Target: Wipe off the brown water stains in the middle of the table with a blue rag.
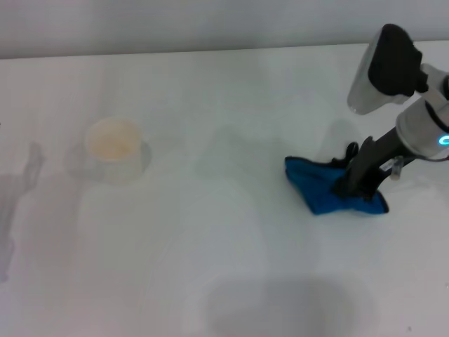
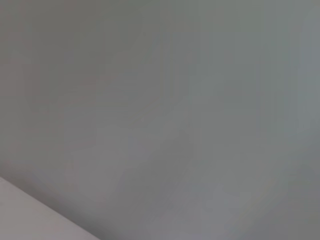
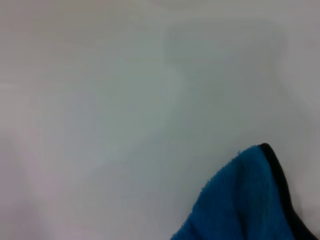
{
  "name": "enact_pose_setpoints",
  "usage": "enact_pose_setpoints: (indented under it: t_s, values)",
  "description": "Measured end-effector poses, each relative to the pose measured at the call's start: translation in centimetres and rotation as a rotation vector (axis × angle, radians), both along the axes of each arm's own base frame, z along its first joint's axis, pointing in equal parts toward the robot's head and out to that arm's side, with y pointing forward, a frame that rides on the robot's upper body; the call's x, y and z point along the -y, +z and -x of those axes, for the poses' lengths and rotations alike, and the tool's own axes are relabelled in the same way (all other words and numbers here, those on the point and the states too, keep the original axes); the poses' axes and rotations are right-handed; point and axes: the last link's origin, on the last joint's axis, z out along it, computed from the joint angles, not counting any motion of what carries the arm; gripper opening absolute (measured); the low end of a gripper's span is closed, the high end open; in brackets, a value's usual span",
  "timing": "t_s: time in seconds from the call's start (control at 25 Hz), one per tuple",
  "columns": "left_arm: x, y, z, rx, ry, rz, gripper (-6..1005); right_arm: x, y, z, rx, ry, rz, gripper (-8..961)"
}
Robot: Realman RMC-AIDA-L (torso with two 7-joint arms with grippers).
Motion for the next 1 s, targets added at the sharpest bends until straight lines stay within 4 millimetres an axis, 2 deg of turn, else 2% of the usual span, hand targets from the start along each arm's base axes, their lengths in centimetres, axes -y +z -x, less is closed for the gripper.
enact_pose_setpoints:
  t_s: [0.16, 0.32, 0.64, 0.76, 0.92, 1.0]
  values:
    - [0.0, 0.1, 0.1, 0.003, 0.007, -0.004, 892, 0.6, -0.8, 0.7, -0.01, 0.022, 0.025, 215]
    - [-0.1, 0.2, 0.2, 0.007, 0.012, -0.012, 892, 0.7, -1.0, 0.6, -0.003, 0.027, 0.022, 225]
    - [0.1, 0.2, 0.3, 0.008, 0.02, -0.016, 892, 0.0, -0.4, 1.1, -0.05, 0.062, -0.06, 400]
    - [0.0, 0.3, 0.3, 0.008, 0.021, -0.016, 892, -0.7, 0.6, 1.7, -0.177, 0.044, -0.163, 465]
    - [-0.2, 0.3, 0.2, 0.007, 0.016, -0.017, 892, -1.8, 3.2, 2.8, -0.559, -0.047, -0.334, 606]
    - [-0.2, 0.3, 0.2, 0.008, 0.015, -0.017, 892, -2.1, 4.9, 2.6, -0.823, -0.103, -0.424, 677]
